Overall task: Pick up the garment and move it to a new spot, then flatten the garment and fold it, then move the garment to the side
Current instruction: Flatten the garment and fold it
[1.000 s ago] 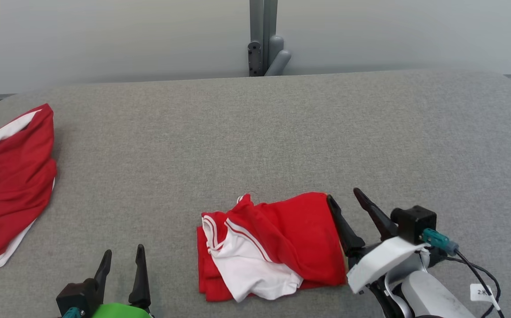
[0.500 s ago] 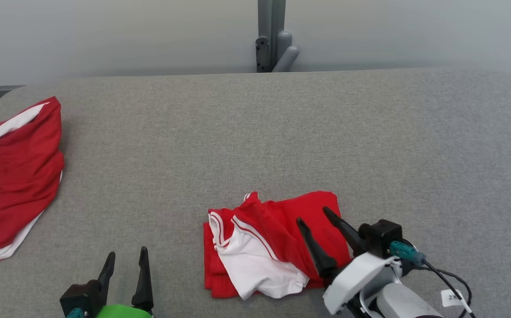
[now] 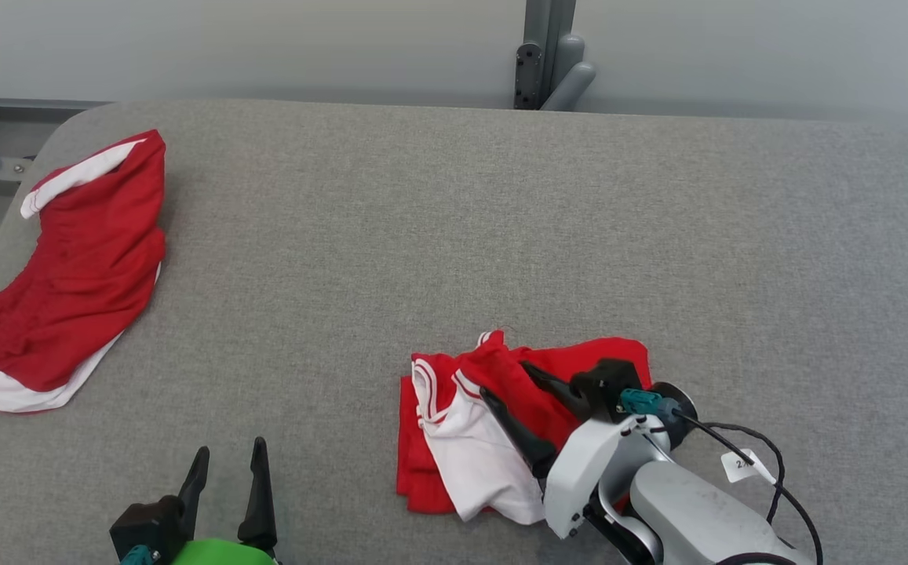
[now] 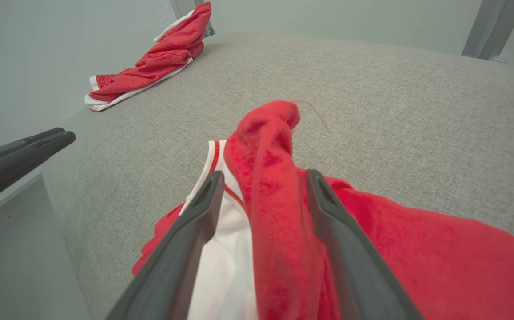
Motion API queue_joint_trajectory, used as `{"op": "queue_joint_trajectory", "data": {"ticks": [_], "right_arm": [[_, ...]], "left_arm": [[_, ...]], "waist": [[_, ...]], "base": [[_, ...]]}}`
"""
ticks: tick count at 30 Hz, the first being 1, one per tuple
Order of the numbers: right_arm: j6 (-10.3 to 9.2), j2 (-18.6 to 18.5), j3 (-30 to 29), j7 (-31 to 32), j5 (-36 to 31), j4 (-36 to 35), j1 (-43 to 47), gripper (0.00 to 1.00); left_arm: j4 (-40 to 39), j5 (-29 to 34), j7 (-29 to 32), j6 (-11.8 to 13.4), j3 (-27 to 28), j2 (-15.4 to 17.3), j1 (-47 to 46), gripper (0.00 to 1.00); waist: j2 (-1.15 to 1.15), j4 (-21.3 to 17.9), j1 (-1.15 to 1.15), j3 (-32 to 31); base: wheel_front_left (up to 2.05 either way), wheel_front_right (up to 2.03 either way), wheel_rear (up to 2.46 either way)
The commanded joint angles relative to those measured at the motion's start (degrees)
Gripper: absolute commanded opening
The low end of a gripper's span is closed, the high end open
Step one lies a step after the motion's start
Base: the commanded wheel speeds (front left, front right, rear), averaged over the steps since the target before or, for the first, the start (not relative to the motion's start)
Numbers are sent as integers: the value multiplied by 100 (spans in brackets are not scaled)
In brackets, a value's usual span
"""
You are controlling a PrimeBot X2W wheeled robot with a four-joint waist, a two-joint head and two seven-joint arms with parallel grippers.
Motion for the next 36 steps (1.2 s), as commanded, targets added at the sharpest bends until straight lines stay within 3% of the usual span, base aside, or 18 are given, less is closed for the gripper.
{"op": "queue_joint_trajectory", "data": {"ticks": [1, 2, 3, 9, 18, 19, 20, 25, 29, 33, 34, 36], "right_arm": [[-2, -19, 57, -6, 51, 88, -82, 35], [-2, -26, 120, -15, 55, 145, -141, 4], [-2, -23, 182, -38, 83, 180, -188, 0], [-1, -55, 788, -125, 384, -15, -320, 0], [-1, -555, 2235, 213, 1329, -947, -98, 0], [-1, -624, 2391, 293, 1494, -1038, -87, 44], [-1, -701, 2571, 356, 1636, -1173, -103, 100], [-2, -1025, 2825, 272, 2142, -1456, -276, 100], [-2, -1190, 2620, -58, 2309, -1284, -361, 100], [-2, -1191, 1734, -245, 1879, -743, -281, 100], [-2, -1191, 1734, -245, 1879, -743, -281, 100], [-1, -1083, 965, -262, 1370, -618, -154, 100]], "left_arm": [[-26, -17, 2, 19, 23, 19, -62, 100], [-36, -23, 2, 25, 29, 19, -76, 100], [-42, -28, 2, 28, 29, 19, -87, 100], [-52, -81, 2, 33, 23, 19, -140, 100], [-77, -135, 2, 52, -31, 20, -163, 100], [-78, -133, 2, 50, -20, 20, -163, 100], [-77, -129, 2, 47, -11, 20, -162, 100], [-86, -90, 2, 62, 53, 20, -126, 100], [-91, -63, 3, 98, 106, 20, -74, 100], [-119, -23, 3, 124, 168, 19, -9, 100], [-119, -23, 3, 124, 168, 19, -9, 100], [-140, 16, 2, 148, 206, 20, 15, 100]], "waist": [[-1, 67, 0, 76], [-1, 76, 0, 100], [-1, 80, 0, 121], [-1, 27, 0, 197], [-1, -124, 0, 156], [-1, -137, 0, 151], [-1, -148, 0, 144], [-1, -238, 0, 107], [-1, -375, 0, 32], [-1, -509, 0, -48], [-1, -509, 0, -48], [-1, -572, 0, -85]], "base": [[0, 0, 0], [0, 0, 0], [0, 0, 0], [0, 0, 0], [0, 0, 0], [0, 0, 0], [0, 0, 0], [0, 0, 0], [0, 0, 0], [0, 0, 0], [0, 0, 0], [0, 0, 0]]}}
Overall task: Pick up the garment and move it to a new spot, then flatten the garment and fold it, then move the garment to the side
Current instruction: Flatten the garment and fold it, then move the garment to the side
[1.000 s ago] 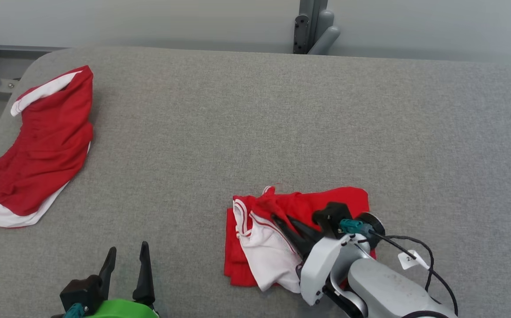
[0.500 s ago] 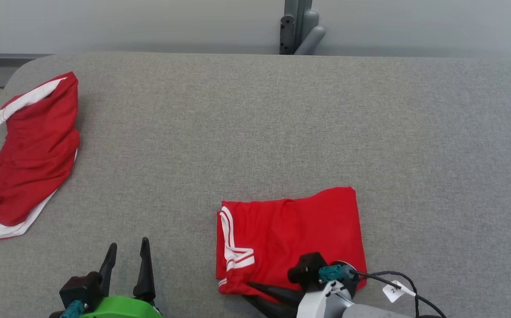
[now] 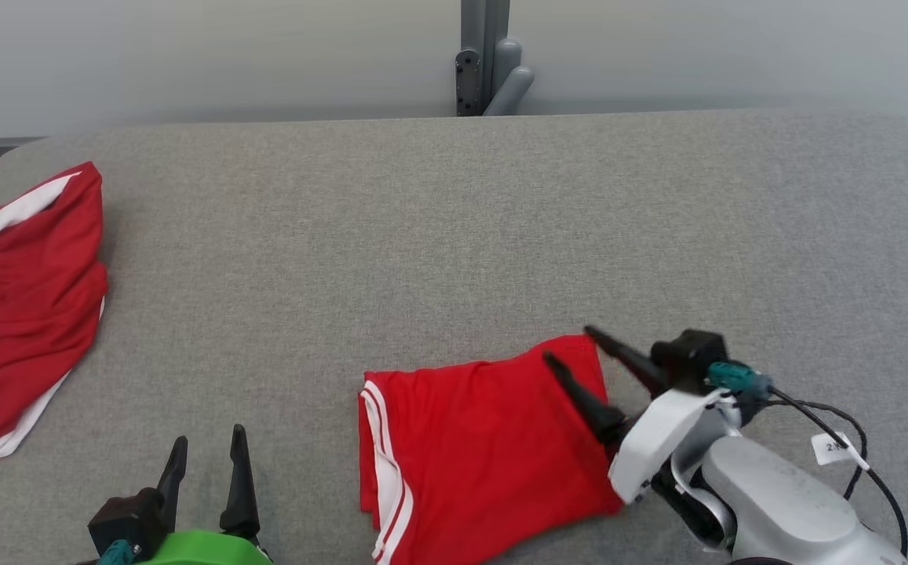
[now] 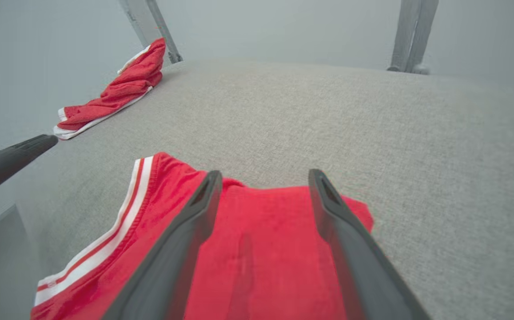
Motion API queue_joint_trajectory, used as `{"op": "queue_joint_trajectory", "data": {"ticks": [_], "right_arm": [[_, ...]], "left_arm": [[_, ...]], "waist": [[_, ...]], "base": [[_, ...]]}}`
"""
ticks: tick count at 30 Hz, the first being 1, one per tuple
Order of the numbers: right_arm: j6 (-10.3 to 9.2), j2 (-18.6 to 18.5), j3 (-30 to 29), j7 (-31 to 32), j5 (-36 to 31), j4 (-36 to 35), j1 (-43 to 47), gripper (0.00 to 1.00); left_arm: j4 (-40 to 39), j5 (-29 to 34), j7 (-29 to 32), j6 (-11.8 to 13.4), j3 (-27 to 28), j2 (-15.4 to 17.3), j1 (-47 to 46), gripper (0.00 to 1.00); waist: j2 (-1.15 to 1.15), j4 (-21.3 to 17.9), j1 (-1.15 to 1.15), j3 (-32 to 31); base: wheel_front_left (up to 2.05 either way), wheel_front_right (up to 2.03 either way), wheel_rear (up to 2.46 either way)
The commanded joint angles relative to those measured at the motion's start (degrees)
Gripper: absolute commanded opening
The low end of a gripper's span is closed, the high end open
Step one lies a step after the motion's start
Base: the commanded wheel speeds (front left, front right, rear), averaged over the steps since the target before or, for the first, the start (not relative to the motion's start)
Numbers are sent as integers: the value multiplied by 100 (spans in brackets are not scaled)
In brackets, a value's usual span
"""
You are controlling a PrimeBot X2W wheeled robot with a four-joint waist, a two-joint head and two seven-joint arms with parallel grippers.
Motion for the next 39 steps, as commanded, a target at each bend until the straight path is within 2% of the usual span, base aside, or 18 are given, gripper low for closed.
{"op": "queue_joint_trajectory", "data": {"ticks": [1, 4, 7, 10, 13, 18, 27, 39], "right_arm": [[0, 78, -245, -22, -180, -10, 191, 100], [-2, 277, -1479, -19, -1090, -141, 644, 100], [-1, 540, -2457, -20, -1880, -404, 1090, 100], [-1, 793, -3147, -21, -2474, -671, 1494, 100], [-1, 1001, -3589, -22, -2823, -887, 1817, 100], [-1, 1224, -4012, -21, -3133, -1066, 2193, 100], [-1, 1402, -4322, -23, -3236, -1175, 2588, 100], [-2, 1459, -4381, -22, -3264, -1098, 2636, 100]], "left_arm": [[-14, 62, 4, 56, 40, 23, 102, 100], [-46, 125, 3, 58, 86, 23, 115, 100], [-72, 178, 3, 81, 137, 22, 116, 100], [-95, 230, 4, 100, 198, 22, 130, 100], [-107, 279, 4, 108, 273, 22, 203, 100], [-136, 331, 4, 99, 376, 22, 344, 100], [-219, 390, 4, 117, 496, 22, 591, 100], [-271, 235, 4, 167, 482, 22, 766, 100]], "waist": [[0, -87, 0, -67], [0, -161, 0, -116], [0, -224, 0, -150], [0, -278, 0, -195], [0, -341, 0, -277], [0, -440, 0, -413], [0, -562, 0, -623], [0, -534, 0, -706]], "base": [[0, 0, 0], [0, 0, 0], [0, 0, 0], [0, 0, 0], [0, 0, 0], [0, 0, 0], [0, 0, 0], [0, 0, 0]]}}
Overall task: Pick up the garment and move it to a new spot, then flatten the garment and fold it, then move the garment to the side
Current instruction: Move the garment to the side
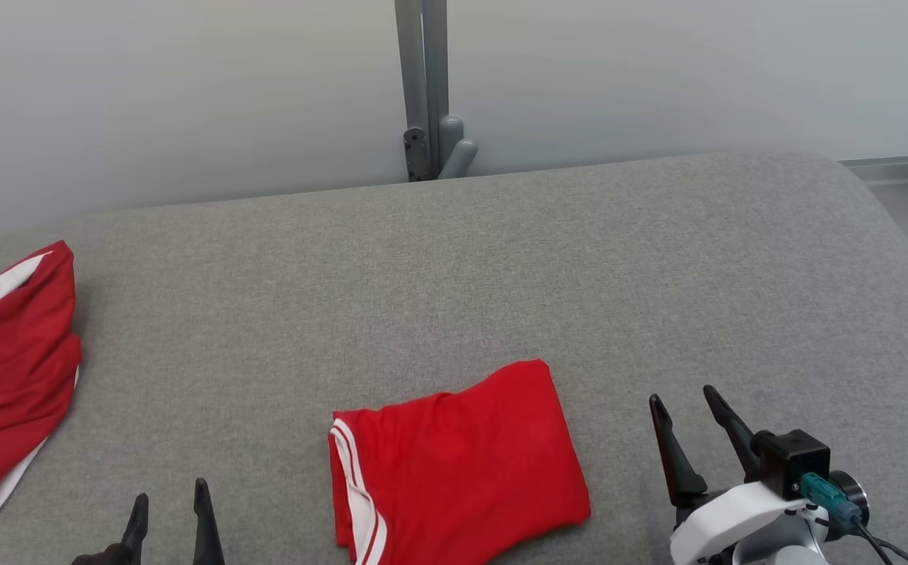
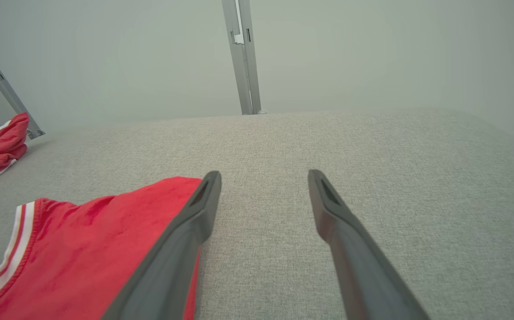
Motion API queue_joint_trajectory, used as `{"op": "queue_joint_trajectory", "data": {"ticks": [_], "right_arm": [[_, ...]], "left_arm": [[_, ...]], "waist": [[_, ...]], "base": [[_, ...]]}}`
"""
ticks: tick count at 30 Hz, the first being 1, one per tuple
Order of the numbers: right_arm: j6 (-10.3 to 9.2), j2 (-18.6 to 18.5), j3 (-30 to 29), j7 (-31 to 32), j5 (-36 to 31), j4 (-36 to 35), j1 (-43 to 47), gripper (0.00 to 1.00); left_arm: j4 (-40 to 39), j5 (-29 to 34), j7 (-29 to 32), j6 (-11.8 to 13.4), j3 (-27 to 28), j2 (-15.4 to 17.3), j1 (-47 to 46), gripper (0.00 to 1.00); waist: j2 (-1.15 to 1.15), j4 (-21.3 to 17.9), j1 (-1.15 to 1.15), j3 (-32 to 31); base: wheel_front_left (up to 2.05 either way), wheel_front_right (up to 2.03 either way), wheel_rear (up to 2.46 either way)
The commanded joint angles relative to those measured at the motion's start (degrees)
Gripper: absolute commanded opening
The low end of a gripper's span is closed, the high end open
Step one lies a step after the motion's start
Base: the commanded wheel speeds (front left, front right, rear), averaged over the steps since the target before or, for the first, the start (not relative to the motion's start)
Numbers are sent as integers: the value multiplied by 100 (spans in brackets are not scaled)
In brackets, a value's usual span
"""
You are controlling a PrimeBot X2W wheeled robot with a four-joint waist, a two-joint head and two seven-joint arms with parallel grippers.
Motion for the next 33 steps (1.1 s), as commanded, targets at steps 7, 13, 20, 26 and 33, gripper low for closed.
{"op": "queue_joint_trajectory", "data": {"ticks": [7, 13, 20, 26, 33], "right_arm": [[-3, 26, 145, -11, 103, 108, -83, 100], [-4, 7, 662, -11, 314, 685, -365, 100], [-4, 24, 795, -11, 720, 1586, -877, 100], [-4, 31, 742, -10, 1035, 2353, -1282, 100], [-2, 54, 1181, 64, 1468, 3018, -1694, 4]], "left_arm": [[-28, -30, 3, -7, -94, 22, 66, 100], [1, -52, 4, -58, -254, 22, -116, 100], [96, 54, 4, -163, -411, 22, -297, 100], [81, 83, 4, -179, -404, 22, -466, 100], [43, 127, 4, -206, -434, 21, -678, 100]], "waist": [[0, 167, 0, 125], [0, 551, 0, 364], [0, 1083, 0, 677], [0, 1346, 0, 951], [0, 1377, 0, 1171]], "base": [[0, 0, 0], [0, 0, 0], [0, 0, 0], [0, 0, 0], [0, 0, 0]]}}
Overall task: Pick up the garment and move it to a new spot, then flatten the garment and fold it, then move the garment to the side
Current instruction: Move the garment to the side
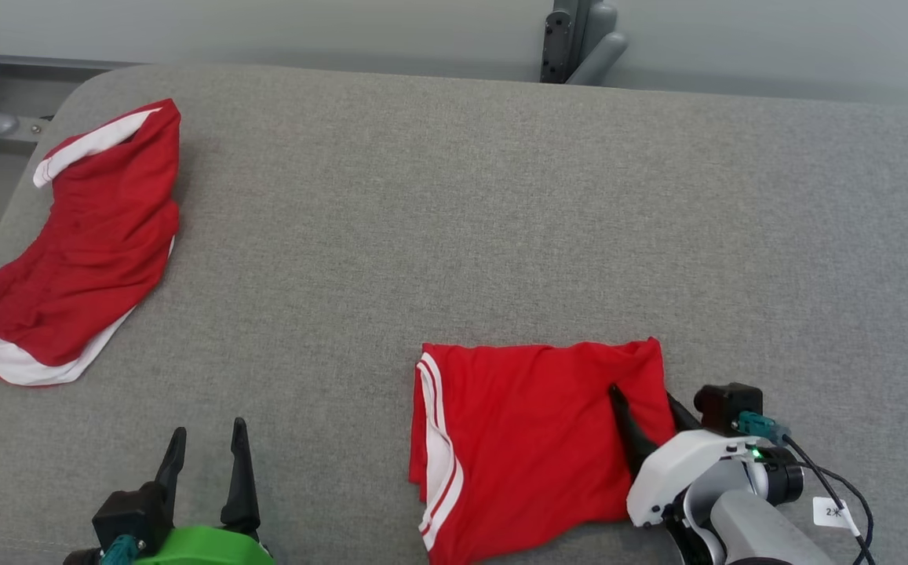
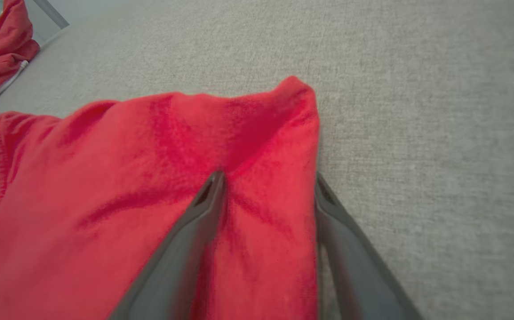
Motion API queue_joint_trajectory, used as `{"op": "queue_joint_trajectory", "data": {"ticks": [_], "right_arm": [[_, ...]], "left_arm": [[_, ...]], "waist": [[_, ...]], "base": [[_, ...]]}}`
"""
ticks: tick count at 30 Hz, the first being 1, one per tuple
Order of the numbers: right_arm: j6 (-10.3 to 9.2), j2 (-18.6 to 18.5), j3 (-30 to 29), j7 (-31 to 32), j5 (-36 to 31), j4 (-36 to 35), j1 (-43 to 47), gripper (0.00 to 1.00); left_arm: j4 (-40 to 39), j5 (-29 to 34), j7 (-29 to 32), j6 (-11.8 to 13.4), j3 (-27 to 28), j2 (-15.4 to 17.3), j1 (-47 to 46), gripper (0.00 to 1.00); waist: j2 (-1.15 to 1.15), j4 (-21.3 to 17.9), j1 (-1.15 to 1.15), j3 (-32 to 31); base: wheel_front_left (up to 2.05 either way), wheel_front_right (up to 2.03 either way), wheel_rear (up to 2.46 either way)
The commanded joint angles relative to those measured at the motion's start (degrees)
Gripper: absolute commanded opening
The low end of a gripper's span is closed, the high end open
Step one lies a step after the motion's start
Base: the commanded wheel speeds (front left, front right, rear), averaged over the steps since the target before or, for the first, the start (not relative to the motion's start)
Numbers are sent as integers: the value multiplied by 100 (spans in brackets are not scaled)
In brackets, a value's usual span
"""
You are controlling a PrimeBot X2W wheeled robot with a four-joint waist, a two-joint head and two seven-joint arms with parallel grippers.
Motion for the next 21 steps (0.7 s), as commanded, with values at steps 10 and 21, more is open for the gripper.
{"op": "queue_joint_trajectory", "data": {"ticks": [10, 21], "right_arm": [[-5, -178, -791, -9, -226, -476, -5, 0], [-5, -92, -1252, -11, -594, -625, 342, 0]], "left_arm": [[-126, 69, 4, -46, -244, 22, -201, 100], [-142, -8, 4, -71, -370, 20, -99, 100]], "waist": [[0, -604, 0, 44], [0, -2261, 0, -234]], "base": [[0, 0, 0], [0, 0, 0]]}}
